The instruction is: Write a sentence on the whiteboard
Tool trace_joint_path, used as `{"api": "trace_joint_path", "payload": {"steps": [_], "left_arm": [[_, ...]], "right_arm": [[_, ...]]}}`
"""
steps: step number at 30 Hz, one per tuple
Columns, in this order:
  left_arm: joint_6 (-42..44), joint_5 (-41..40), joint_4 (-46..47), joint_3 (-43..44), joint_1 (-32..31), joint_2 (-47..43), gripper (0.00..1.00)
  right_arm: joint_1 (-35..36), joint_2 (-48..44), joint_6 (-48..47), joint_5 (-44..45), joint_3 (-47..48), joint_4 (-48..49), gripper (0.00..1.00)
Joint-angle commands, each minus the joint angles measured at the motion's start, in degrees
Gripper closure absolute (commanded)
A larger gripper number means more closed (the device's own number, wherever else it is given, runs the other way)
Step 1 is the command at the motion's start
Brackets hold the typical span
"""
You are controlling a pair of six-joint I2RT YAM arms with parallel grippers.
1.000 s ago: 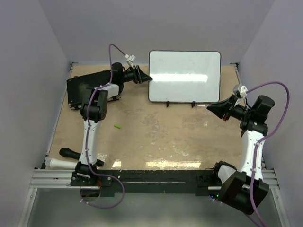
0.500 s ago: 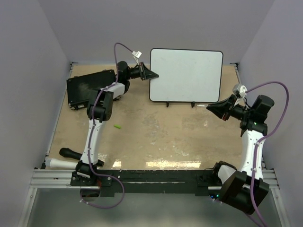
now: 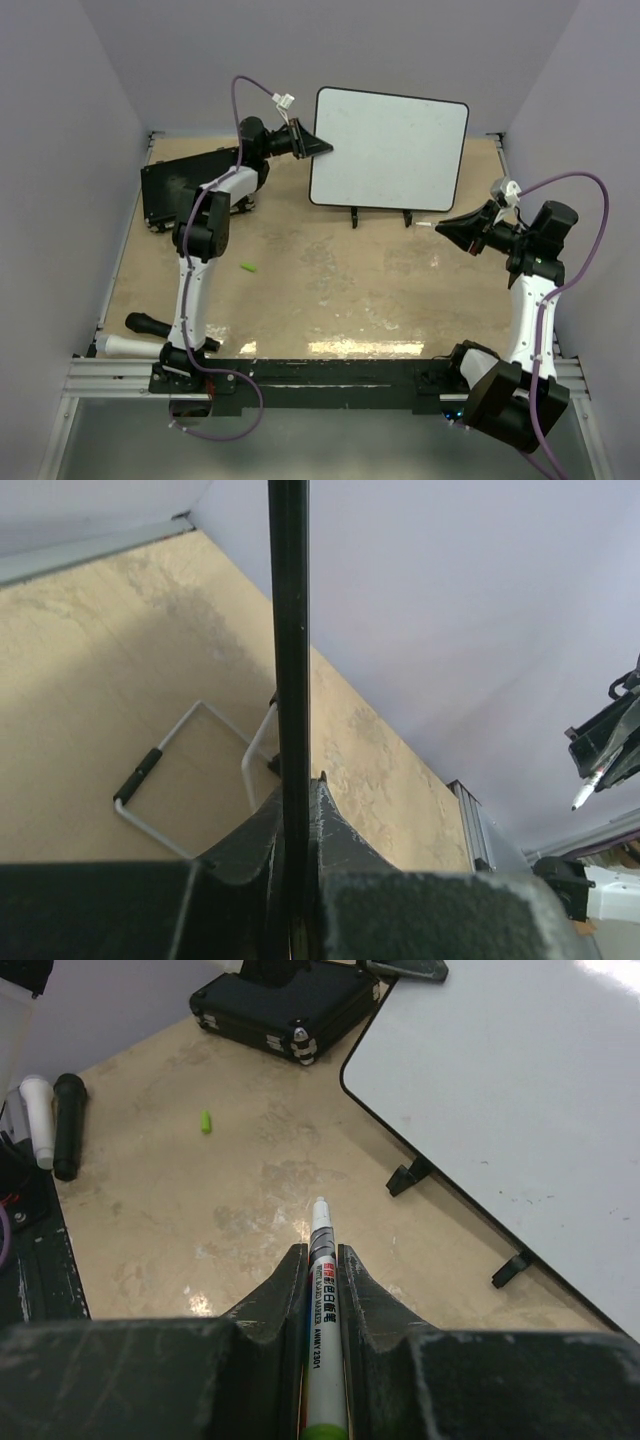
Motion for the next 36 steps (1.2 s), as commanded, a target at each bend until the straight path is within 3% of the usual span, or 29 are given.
{"api": "trace_joint_path", "payload": {"steps": [1,9,14,17,21,28,36], "left_arm": [[2.7,-7.1,5.4,1.4,0.2,-11.3,1.00],[6.7,-13.2,0.2,-6.5,-2.3,-23.5,1.00],[8.3,-19.9,2.5,-25.0,-4.3,-37.8,1.00],[7.9,-23.4,6.1,-37.9,-6.2,-46.4,1.00],[6.9,-27.6,10.8,-51.9,-10.4,-55.8,1.00],[5.4,-36.1,18.4,-73.4,-17.7,-69.0,1.00],[5.6,-44.8,27.0,-86.3,-22.9,-73.1,1.00]], "right_arm": [[0.3,-1.4,-1.0,-1.3,1.4,-0.6,1.00],[0.3,-3.7,-4.3,-2.1,2.2,-4.6,1.00],[0.2,-4.4,-11.5,-2.6,5.2,-12.8,1.00],[0.3,-3.3,-19.3,-1.2,10.4,-23.2,1.00],[2.9,3.8,-49.3,3.7,24.3,-58.5,1.00],[6.6,1.1,-45.1,8.4,28.0,-59.0,1.00],[11.6,-0.6,-38.9,7.7,26.9,-55.9,1.00]]}}
